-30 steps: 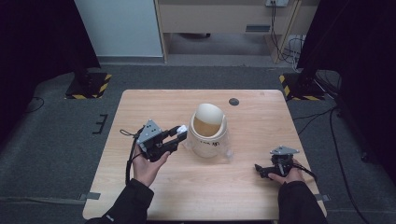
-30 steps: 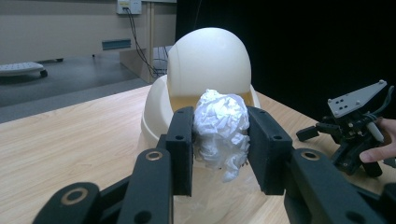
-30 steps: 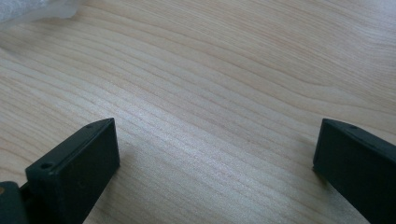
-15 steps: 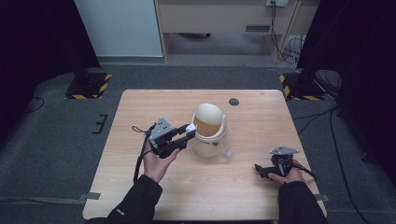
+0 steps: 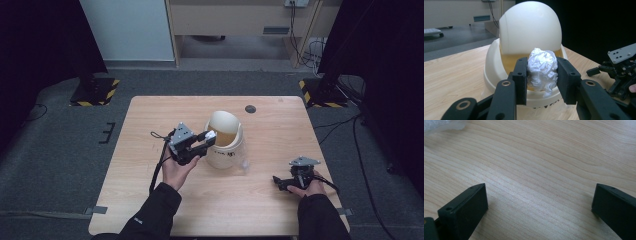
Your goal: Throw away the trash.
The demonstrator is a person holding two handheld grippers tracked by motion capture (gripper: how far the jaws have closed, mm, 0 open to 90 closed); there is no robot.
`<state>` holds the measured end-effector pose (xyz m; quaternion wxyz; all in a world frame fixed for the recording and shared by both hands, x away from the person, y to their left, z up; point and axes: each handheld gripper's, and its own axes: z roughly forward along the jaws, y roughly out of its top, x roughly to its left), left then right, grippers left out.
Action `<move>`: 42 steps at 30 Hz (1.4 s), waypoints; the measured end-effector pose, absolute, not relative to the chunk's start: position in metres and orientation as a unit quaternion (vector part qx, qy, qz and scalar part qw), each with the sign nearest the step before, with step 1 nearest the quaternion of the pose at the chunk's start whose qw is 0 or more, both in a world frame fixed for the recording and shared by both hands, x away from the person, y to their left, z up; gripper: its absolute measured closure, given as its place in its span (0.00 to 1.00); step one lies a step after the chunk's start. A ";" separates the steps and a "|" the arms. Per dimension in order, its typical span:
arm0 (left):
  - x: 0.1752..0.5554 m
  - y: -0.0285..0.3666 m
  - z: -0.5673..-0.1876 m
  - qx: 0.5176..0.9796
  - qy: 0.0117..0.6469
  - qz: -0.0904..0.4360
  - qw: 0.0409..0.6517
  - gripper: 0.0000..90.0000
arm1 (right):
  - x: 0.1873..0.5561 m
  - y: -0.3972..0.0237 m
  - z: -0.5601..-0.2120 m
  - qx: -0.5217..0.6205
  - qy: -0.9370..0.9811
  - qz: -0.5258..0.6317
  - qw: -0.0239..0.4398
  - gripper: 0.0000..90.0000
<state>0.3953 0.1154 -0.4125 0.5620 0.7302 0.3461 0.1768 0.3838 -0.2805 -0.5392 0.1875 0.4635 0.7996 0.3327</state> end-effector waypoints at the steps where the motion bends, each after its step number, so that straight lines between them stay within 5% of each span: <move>1: 0.396 0.114 -0.413 0.731 0.345 0.176 0.561 0.70 | 0.384 -0.280 -0.539 0.464 0.799 0.333 0.187 0.01; 28: 0.415 0.093 -0.429 0.752 0.351 0.172 0.531 0.69 | 0.384 -0.280 -0.539 0.464 0.799 0.333 0.188 0.01; 42: 0.405 0.100 -0.423 0.747 0.338 0.172 0.546 0.53 | 0.384 -0.280 -0.539 0.464 0.799 0.333 0.187 0.01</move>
